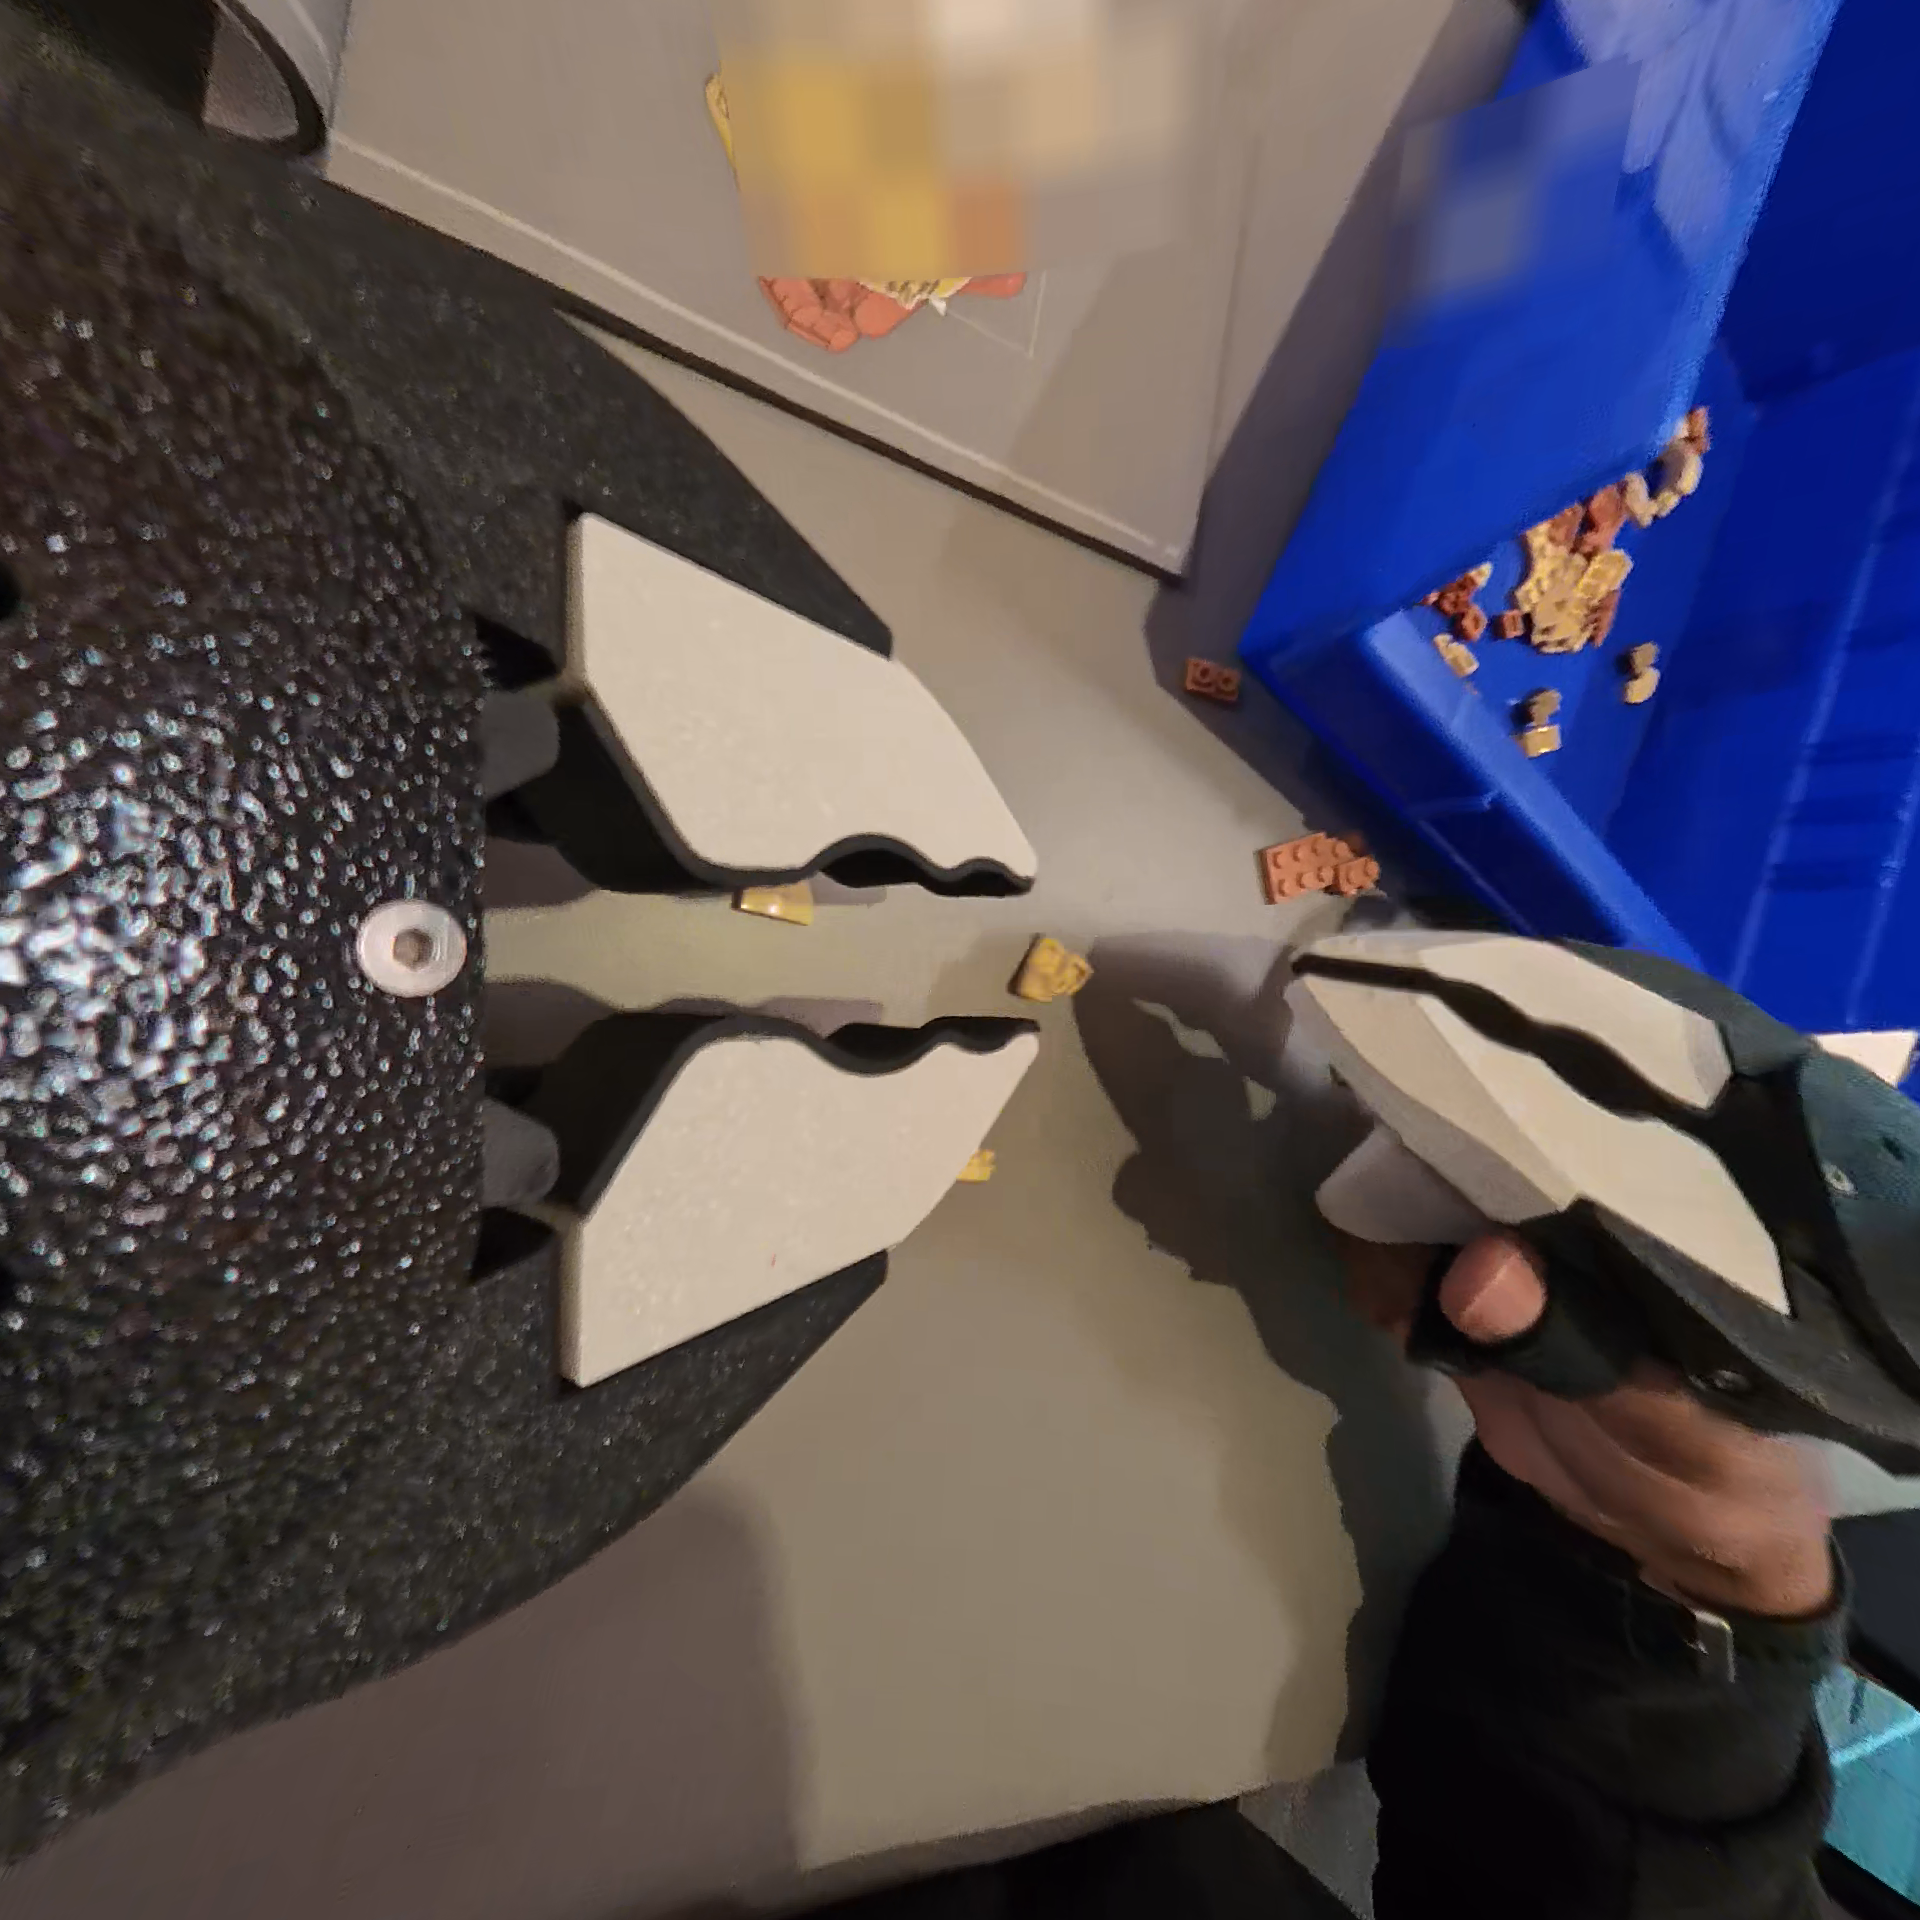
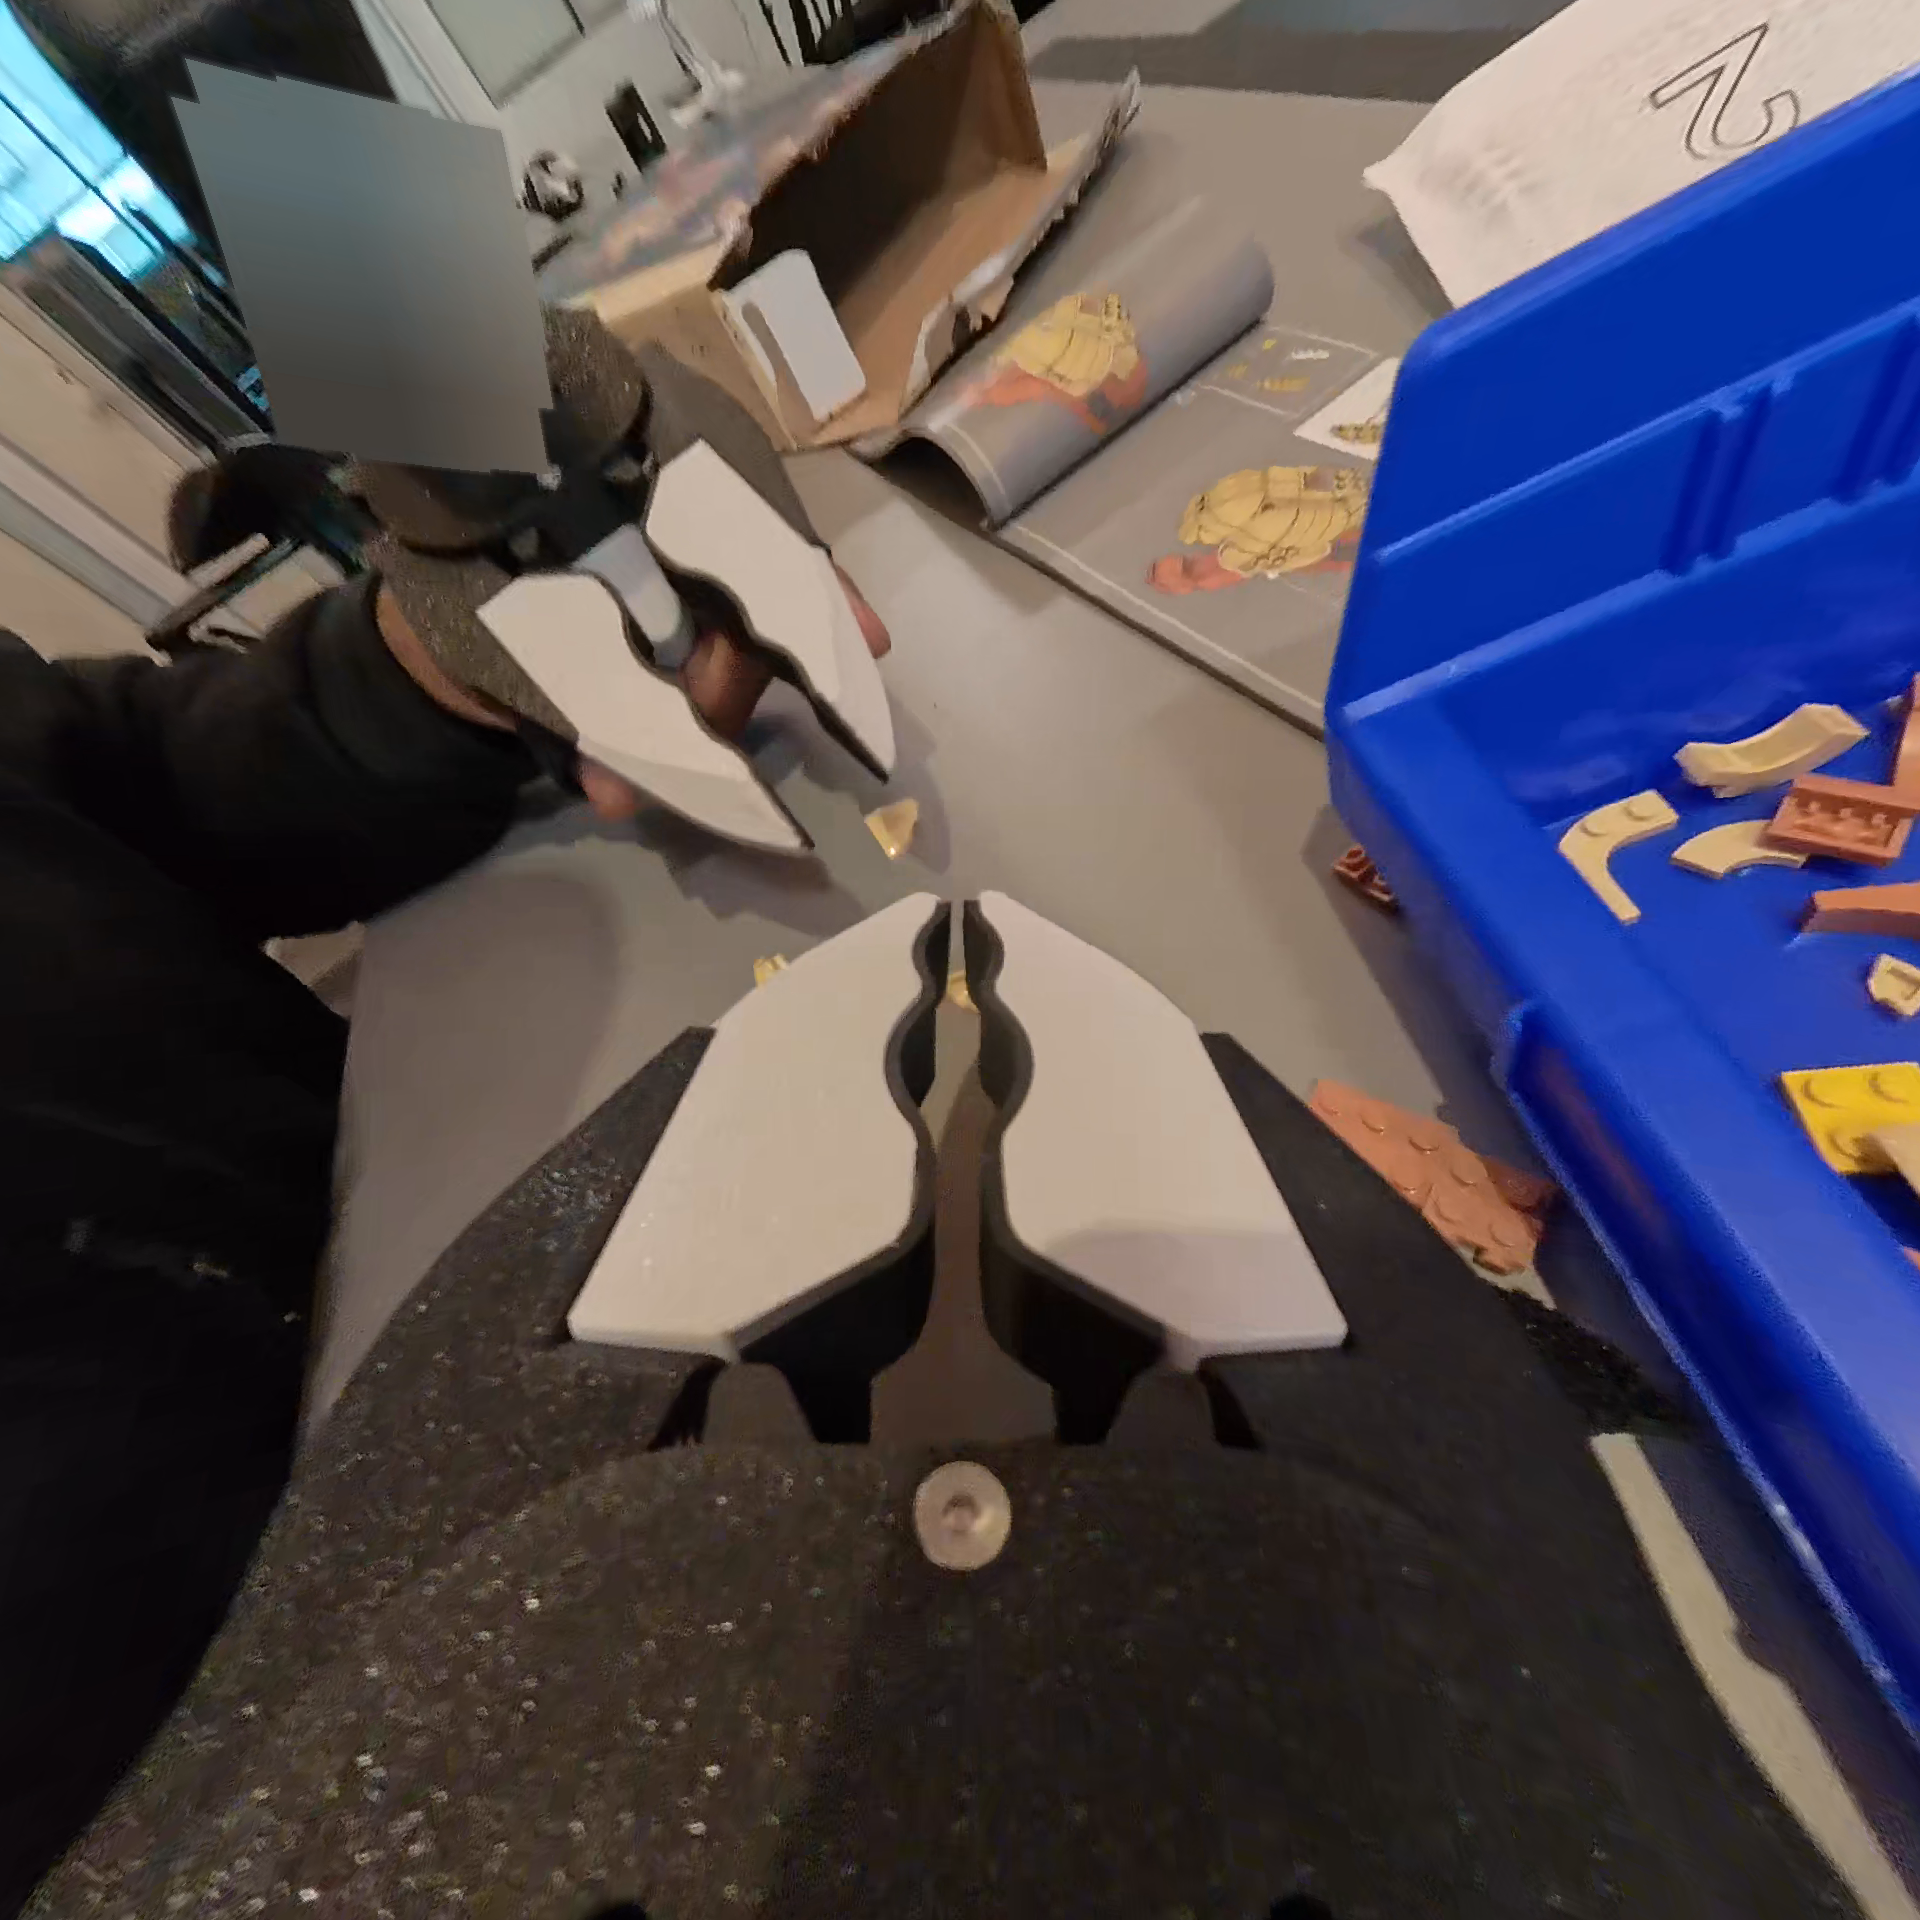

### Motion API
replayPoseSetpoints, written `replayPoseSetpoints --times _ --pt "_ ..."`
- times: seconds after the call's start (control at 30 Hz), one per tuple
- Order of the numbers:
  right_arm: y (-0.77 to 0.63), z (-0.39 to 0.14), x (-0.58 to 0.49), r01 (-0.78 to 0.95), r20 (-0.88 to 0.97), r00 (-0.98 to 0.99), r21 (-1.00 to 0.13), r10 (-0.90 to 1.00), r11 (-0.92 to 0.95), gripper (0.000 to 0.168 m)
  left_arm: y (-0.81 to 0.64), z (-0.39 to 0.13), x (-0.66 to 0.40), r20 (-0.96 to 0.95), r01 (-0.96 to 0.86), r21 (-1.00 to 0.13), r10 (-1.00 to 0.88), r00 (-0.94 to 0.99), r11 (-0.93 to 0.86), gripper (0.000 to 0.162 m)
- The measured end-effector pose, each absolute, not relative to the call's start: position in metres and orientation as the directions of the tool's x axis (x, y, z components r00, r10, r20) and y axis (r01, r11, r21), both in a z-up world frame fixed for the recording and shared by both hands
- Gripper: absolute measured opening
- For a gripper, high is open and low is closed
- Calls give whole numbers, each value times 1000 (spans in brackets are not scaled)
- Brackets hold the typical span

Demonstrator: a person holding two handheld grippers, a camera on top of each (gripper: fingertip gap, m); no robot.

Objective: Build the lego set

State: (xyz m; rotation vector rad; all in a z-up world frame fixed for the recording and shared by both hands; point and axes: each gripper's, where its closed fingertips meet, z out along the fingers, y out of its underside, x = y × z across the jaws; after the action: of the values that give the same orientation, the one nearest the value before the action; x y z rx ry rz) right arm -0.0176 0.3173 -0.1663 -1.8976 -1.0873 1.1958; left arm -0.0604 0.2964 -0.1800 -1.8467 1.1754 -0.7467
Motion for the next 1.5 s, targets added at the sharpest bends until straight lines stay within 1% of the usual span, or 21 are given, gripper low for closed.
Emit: replayPoseSetpoints --times 0.23,0.33,0.43,0.6,0.67,0.83,0.93,0.97,1.1,1.2,1.3,1.33,1.43,1.5 --pt "310 -184 -21 419 -305 261 -819 916 -392 4 296 -188 -65 116 -461 -834 -912 393 -305 22" --pt "313 -185 -22 429 -267 279 -825 922 -368 4 298 -193 -60 103 -498 -815 -919 380 -298 22" --pt "316 -185 -21 433 -242 296 -829 924 -355 4 302 -198 -51 89 -558 -780 -932 351 -285 22" --pt "317 -184 -21 413 -265 295 -831 918 -372 4 310 -213 -43 19 -699 -676 -955 297 -231 24" --pt "316 -184 -21 414 -268 289 -830 919 -373 4 310 -218 -40 22 -725 -652 -962 273 -221 25" --pt "315 -185 -22 412 -285 278 -827 917 -382 4 314 -223 -32 33 -730 -647 -965 261 -219 24" --pt "314 -185 -22 412 -290 272 -826 917 -384 4 311 -226 -30 41 -742 -636 -970 239 -210 15" --pt "314 -185 -23 411 -292 272 -826 917 -385 4 309 -226 -29 47 -739 -641 -972 230 -206 14" --pt "315 -183 -22 398 -302 273 -829 913 -394 5 305 -225 -27 -10 -739 -660 -982 188 -135 13" --pt "316 -182 -22 380 -322 270 -830 907 -408 9 309 -211 -26 -132 -690 -723 -975 177 -28 13" --pt "314 -172 -25 300 -422 230 -826 877 -477 10 311 -180 -26 -254 -559 -822 -947 198 104 13" --pt "313 -166 -26 258 -475 196 -819 858 -512 10 310 -168 -26 -299 -502 -849 -932 204 163 13" --pt "303 -142 -30 129 -636 26 -763 771 -633 12 302 -140 -29 -435 -358 -867 -877 206 346 13" --pt "297 -135 -32 103 -683 -57 -730 728 -676 15 297 -129 -29 -465 -307 -867 -859 213 392 13"
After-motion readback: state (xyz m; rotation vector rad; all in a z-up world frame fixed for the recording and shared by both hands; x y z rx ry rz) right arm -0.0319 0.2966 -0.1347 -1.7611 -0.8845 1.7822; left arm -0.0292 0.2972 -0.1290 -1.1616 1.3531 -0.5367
